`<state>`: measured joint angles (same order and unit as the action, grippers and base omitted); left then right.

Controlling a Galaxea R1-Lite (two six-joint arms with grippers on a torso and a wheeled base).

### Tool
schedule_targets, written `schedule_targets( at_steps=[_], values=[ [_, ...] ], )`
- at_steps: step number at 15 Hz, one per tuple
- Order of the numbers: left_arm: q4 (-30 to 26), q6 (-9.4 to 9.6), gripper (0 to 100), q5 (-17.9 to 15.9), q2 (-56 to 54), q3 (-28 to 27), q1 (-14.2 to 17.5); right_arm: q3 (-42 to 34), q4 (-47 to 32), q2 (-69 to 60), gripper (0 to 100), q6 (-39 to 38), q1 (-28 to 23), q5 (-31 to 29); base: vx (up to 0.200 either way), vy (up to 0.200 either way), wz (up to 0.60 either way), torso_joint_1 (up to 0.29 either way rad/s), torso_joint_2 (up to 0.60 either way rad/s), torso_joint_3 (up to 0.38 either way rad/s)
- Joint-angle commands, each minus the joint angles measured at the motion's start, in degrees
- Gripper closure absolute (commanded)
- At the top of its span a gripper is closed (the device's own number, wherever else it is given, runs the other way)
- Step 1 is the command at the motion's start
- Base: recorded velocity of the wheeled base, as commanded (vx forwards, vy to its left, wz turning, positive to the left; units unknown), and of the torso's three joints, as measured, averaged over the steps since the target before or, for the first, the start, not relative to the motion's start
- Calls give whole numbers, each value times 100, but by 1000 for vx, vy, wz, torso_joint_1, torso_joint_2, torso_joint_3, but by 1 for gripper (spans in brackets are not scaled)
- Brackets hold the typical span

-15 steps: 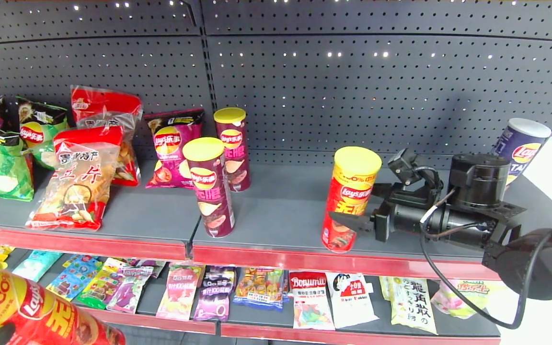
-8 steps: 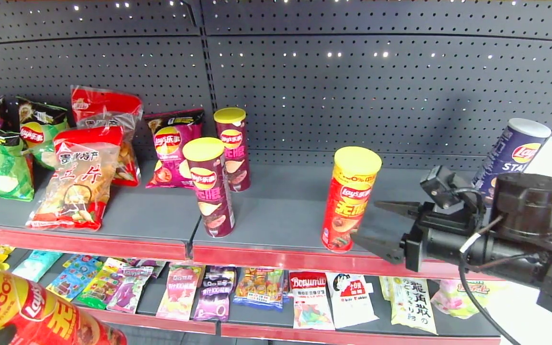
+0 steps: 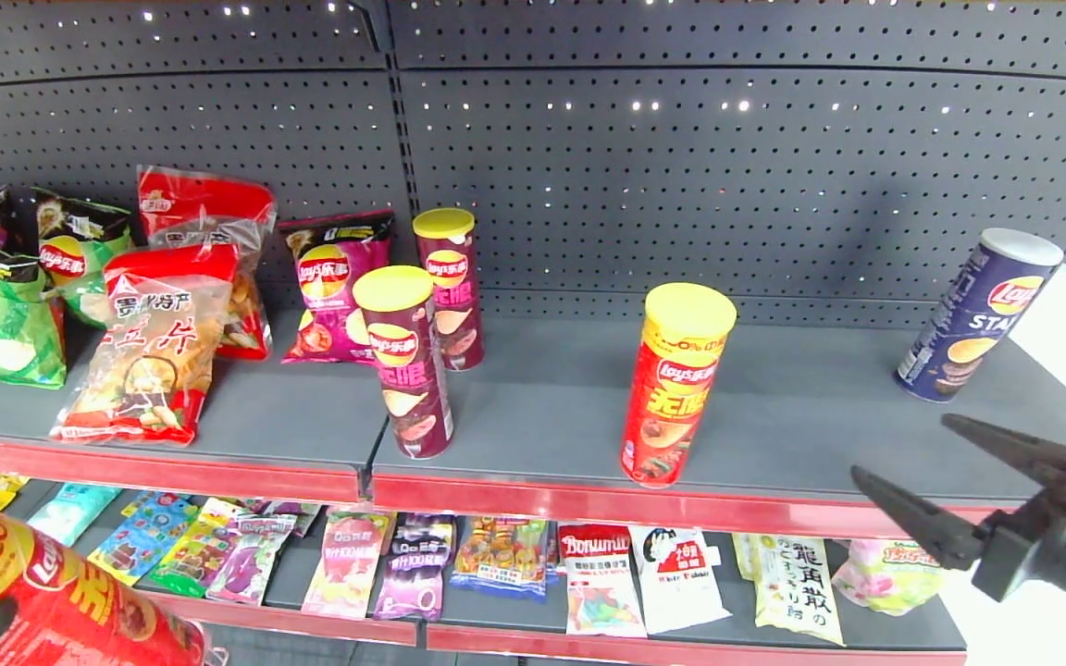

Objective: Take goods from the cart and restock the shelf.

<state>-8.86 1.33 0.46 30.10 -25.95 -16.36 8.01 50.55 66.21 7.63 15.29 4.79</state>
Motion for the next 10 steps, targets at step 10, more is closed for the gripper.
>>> schedule_targets(
  at_steps=[10],
  values=[
    [34,351,100,24,-189,11,1,1256,-6840,-5636,0,-51,-2337,-1499,0,0,0,0,0,0]
  ],
)
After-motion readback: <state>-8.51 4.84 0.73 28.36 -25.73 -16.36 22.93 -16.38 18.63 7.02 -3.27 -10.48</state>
